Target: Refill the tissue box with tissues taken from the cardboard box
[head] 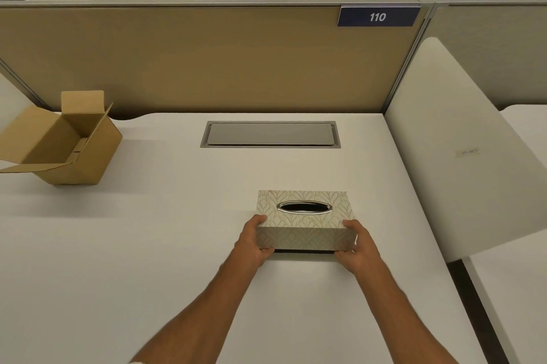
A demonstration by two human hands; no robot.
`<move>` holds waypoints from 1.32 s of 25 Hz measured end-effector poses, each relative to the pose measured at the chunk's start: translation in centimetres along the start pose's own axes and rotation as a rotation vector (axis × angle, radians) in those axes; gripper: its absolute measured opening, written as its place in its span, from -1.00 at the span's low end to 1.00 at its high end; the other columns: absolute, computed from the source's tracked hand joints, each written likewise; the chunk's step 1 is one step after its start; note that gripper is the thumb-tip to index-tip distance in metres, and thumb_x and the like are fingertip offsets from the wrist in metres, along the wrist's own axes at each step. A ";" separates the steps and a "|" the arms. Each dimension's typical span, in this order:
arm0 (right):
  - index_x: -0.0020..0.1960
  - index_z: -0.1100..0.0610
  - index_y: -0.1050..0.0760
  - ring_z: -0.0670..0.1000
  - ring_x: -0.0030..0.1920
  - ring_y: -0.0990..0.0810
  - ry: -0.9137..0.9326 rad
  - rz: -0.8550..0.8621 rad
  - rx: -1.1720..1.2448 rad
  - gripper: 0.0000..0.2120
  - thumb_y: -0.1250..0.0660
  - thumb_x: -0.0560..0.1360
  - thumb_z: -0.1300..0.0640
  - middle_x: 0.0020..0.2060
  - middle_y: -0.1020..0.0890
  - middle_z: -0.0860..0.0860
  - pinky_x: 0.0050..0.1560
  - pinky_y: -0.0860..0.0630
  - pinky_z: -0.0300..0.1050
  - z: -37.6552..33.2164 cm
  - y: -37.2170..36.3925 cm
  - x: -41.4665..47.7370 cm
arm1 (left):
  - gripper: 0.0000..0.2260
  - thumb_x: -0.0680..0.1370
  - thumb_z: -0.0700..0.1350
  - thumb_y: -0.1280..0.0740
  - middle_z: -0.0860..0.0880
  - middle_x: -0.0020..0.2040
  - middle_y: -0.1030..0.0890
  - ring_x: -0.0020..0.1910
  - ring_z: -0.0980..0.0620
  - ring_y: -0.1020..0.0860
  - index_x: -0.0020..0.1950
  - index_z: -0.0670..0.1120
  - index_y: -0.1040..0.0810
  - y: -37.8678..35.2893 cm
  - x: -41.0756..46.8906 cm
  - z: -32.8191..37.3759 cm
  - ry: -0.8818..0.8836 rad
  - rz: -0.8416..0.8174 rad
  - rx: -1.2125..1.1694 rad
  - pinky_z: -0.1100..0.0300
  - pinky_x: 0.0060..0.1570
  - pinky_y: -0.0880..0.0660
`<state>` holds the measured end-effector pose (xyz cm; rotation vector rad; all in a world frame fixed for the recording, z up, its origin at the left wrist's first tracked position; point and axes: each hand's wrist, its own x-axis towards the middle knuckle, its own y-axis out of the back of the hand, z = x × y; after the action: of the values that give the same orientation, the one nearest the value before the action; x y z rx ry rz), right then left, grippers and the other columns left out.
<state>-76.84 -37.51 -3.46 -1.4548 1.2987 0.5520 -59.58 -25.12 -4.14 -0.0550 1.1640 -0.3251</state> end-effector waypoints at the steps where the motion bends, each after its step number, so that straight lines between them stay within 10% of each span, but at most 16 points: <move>1: -0.05 0.23 -0.49 0.12 -0.10 -0.55 -0.011 -0.008 -0.005 -0.83 -0.37 0.38 0.25 -0.17 -0.53 0.12 0.14 -0.53 -0.03 0.0 0.2 0.1 | -0.42 0.29 -0.13 -0.52 -0.21 0.31 -0.45 0.23 -0.20 -0.49 0.27 -0.20 -0.44 0.1 0.0 -0.1 -0.001 0.010 -0.007 -0.12 0.23 -0.49; 7: -0.23 0.19 -0.48 0.04 -0.24 -0.44 0.005 0.049 -0.069 -0.93 -0.37 0.38 0.26 -0.21 -0.44 0.10 -0.22 -0.42 -0.17 0.3 1.3 1.0 | -0.43 0.30 -0.15 -0.50 -0.25 0.29 -0.48 0.20 -0.18 -0.52 0.26 -0.22 -0.44 0.5 0.1 -0.8 -0.050 0.028 0.008 -0.08 0.15 -0.55; 18: 0.13 0.24 -0.48 0.08 -0.02 -0.43 0.210 0.194 -0.396 -0.57 -0.41 0.33 0.06 -0.01 -0.46 0.09 -0.03 -0.39 -0.08 1.7 3.0 2.4 | -0.73 0.34 -0.02 -0.43 -0.10 -0.13 -0.47 -0.15 -0.04 -0.44 -0.18 -0.12 -0.38 1.4 1.7 -2.5 -0.167 0.146 0.215 0.04 -0.03 -0.44; 27: -0.33 0.17 -0.42 0.08 -0.21 -0.40 0.374 0.323 -0.581 -0.72 -0.40 0.39 0.02 -0.31 -0.44 0.04 -0.17 -0.34 -0.04 2.8 3.5 2.6 | -0.77 0.40 -0.01 -0.38 -0.12 -0.11 -0.48 -0.09 -0.09 -0.45 -0.19 -0.16 -0.47 2.2 1.9 -2.7 -0.244 0.110 0.370 0.04 -0.08 -0.41; 30: -0.23 0.20 -0.48 0.07 -0.22 -0.44 0.439 0.308 -0.673 -0.73 -0.36 0.44 -0.02 -0.19 -0.51 0.12 -0.24 -0.35 -0.05 3.0 3.8 2.1 | -0.73 0.43 0.04 -0.34 -0.08 -0.23 -0.48 -0.23 -0.05 -0.43 -0.25 -0.16 -0.46 2.4 1.7 -2.4 -0.310 0.123 0.541 0.10 -0.18 -0.37; 33: 0.26 0.27 -0.45 0.20 0.16 -0.49 0.592 0.355 -0.804 -0.53 -0.34 0.50 -0.04 0.19 -0.50 0.22 0.10 -0.45 0.06 3.3 3.9 1.9 | -0.72 0.45 0.06 -0.34 -0.08 -0.14 -0.54 -0.25 0.02 -0.46 -0.10 -0.17 -0.52 3.0 1.8 -1.5 -0.422 0.114 0.655 0.17 -0.30 -0.37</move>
<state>-78.79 -34.78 -7.72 -2.1626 1.9519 1.0034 -59.67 -22.56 -6.98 0.4937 0.6001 -0.5499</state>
